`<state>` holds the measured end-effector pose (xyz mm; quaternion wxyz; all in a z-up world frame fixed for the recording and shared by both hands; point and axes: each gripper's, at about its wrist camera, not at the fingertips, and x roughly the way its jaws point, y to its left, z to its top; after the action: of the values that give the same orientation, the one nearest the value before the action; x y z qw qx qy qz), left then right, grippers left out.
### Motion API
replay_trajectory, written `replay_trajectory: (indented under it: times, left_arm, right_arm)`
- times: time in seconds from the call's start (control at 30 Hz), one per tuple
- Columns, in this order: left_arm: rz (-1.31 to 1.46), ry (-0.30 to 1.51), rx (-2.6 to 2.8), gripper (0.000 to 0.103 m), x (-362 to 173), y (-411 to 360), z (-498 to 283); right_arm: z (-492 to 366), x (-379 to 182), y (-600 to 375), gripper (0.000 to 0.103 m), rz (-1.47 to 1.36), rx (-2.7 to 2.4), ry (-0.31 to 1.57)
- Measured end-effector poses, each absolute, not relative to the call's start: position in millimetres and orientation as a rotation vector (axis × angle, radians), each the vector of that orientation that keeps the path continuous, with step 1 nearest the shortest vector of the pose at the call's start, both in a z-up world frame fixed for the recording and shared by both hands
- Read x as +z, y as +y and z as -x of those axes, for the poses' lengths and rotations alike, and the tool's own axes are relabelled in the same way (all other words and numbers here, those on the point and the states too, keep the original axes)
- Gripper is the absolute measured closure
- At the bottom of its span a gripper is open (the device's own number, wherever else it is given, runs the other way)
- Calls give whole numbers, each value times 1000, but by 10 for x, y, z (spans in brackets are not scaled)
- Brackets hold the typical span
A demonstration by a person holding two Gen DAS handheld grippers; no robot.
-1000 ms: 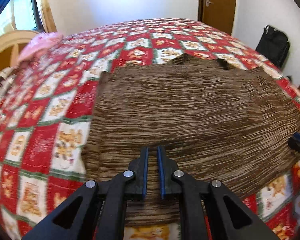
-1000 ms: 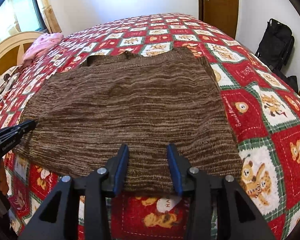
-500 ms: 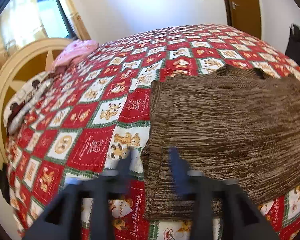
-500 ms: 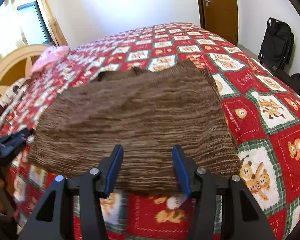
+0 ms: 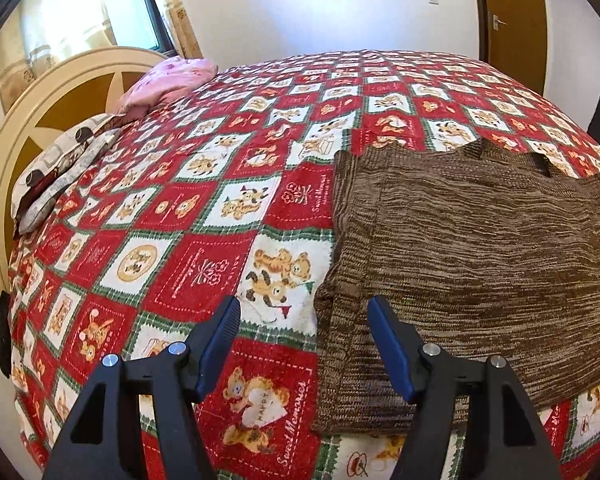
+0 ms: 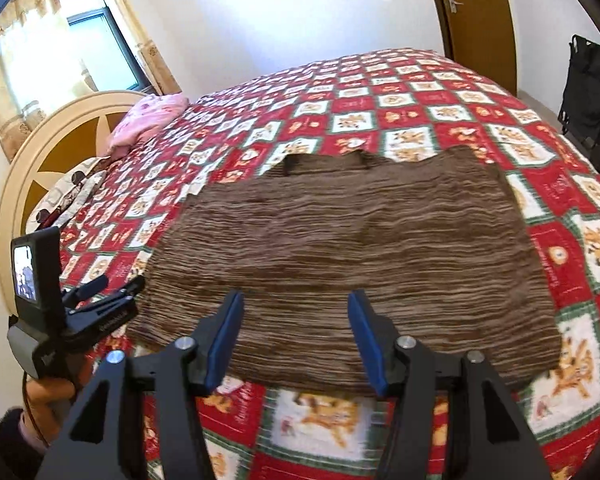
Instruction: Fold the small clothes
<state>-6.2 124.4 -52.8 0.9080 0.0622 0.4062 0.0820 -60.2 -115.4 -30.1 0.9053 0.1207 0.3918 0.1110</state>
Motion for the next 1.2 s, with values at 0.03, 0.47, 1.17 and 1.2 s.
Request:
replay_trajectory:
  times: [0.03, 0.47, 1.17, 1.2]
  left_arm:
    - [-114, 841, 165, 36, -523, 1261, 73]
    - [329, 862, -107, 44, -610, 1552, 185]
    - [335, 886, -30, 57, -749, 1617, 213]
    - [349, 899, -28, 57, -786, 1619, 203]
  right_arm:
    - [588, -309, -1118, 35, -246, 230, 812]
    - [583, -378, -960, 25, -273, 246, 837]
    - [581, -398, -907, 25, -275, 265, 852]
    - [585, -399, -898, 25, -272, 268, 853]
